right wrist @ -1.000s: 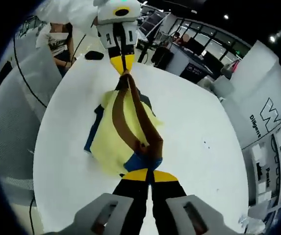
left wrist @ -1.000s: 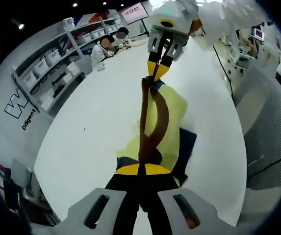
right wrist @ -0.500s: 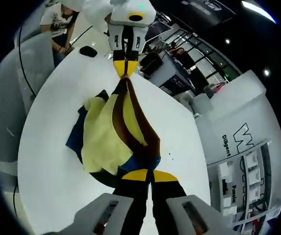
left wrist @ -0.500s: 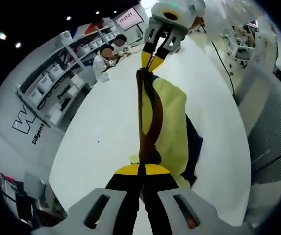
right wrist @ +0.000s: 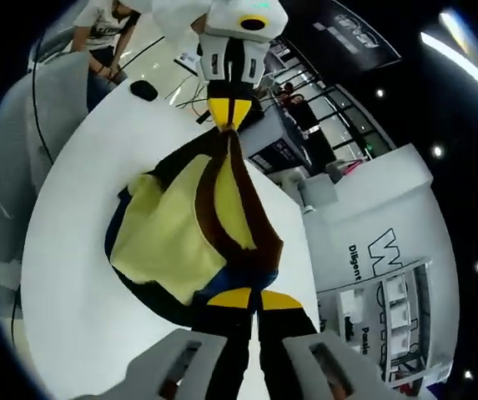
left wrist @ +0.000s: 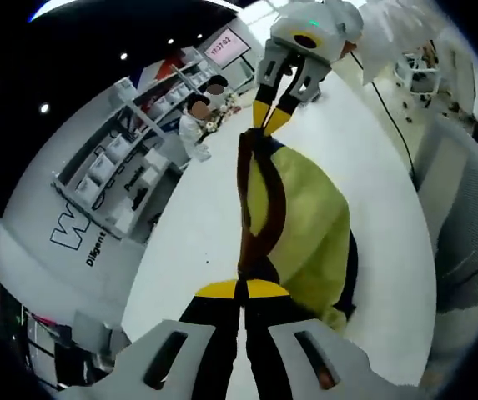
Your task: Fold the garment on the visible template until the final outline fits inside the template.
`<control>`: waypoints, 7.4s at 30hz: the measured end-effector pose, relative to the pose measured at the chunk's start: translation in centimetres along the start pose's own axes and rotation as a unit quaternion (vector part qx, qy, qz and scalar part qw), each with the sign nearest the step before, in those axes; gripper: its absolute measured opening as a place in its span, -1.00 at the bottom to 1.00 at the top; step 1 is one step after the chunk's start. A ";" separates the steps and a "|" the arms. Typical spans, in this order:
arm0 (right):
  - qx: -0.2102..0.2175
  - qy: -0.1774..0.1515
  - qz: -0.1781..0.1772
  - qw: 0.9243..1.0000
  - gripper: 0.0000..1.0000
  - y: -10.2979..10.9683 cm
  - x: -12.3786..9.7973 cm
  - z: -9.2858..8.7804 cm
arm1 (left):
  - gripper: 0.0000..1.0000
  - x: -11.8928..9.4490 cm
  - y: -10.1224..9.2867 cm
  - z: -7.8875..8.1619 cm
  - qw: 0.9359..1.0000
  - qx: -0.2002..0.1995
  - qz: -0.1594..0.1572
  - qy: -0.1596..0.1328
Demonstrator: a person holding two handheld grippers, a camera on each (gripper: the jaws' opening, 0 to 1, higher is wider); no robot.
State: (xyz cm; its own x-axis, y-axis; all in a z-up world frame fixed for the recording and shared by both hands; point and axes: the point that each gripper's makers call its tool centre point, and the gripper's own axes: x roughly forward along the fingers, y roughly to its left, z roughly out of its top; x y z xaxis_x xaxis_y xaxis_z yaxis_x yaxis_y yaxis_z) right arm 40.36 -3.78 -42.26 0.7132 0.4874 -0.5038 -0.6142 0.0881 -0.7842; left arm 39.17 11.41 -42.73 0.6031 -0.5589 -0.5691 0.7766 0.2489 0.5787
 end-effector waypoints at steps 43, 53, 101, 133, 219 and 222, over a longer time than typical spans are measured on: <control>-0.011 -0.083 -0.099 0.992 -1.00 -8.9 -13.8 10.7 | -1.00 -11.5 1.8 12.8 0.996 0.021 0.020 -0.083; -0.018 -0.095 -0.106 0.990 -1.00 -9.5 -15.9 12.0 | -1.00 -12.9 1.9 13.9 0.995 0.031 0.016 -0.089; 0.080 0.030 0.064 0.994 -1.00 -0.1 -4.6 -1.4 | -1.00 -0.8 -3.0 3.4 0.988 -0.107 -0.107 -0.016; 0.077 0.089 0.112 0.987 -1.00 0.9 7.6 -11.7 | -1.00 13.1 1.2 -3.7 0.981 -0.121 -0.143 0.043; 0.161 0.146 0.117 0.969 -0.74 5.0 14.9 -19.7 | -1.00 20.0 2.0 -12.2 0.957 -0.266 -0.062 0.098; 0.162 0.141 0.120 0.969 -0.73 5.4 14.1 -18.9 | -1.00 19.3 1.8 -12.0 0.956 -0.273 -0.061 0.090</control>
State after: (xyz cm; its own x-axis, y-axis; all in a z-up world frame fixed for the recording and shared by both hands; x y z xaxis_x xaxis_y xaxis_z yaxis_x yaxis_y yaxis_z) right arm 53.49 -12.82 -60.44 0.5725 0.2749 -0.7724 -0.8151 0.2920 -0.5003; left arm 54.44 10.53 -59.68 0.4860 -0.4777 -0.7319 0.7923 0.5943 0.1381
